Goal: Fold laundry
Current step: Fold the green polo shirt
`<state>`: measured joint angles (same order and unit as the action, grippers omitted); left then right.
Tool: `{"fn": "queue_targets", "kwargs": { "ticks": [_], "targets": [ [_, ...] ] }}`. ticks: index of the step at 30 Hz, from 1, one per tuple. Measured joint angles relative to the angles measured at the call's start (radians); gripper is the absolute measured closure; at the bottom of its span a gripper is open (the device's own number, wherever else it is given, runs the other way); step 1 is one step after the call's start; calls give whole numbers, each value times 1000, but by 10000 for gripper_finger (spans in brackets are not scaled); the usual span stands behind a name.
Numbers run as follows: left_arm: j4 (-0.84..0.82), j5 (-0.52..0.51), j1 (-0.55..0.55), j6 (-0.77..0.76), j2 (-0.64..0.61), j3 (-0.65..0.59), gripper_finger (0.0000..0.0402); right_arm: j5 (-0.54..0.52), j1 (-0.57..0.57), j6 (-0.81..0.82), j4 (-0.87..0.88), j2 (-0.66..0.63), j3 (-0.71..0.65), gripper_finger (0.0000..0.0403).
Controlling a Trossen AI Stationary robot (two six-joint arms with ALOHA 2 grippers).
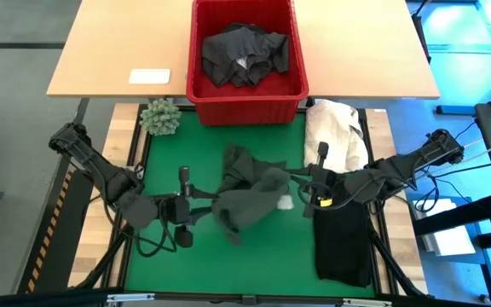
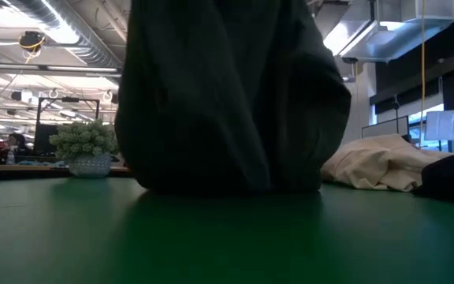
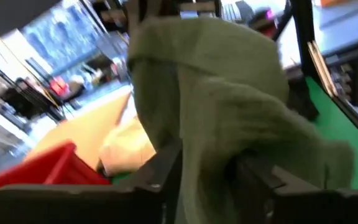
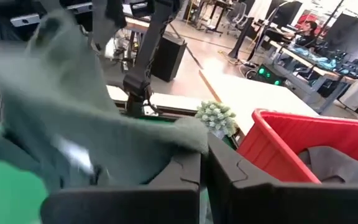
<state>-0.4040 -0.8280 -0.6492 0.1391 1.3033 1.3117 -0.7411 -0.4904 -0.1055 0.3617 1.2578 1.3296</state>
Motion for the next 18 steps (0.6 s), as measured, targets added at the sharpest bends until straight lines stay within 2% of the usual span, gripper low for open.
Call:
{"fn": "queue_targets", "kwargs": {
  "ticks": [5, 9, 14, 18],
  "targets": [
    [-193, 0, -1, -212, 1, 0, 256, 27, 0, 7, 9, 27, 0, 400],
    [-273, 11, -1, -345, 1, 0, 250, 32, 0, 8, 9, 37, 0, 400],
    [-272, 105, 0, -506, 11, 0, 250, 34, 0, 21, 8, 37, -1, 401],
    [-260, 165, -2, -623, 77, -10, 251, 39, 0, 22, 7, 37, -1, 400]
  ]
}}
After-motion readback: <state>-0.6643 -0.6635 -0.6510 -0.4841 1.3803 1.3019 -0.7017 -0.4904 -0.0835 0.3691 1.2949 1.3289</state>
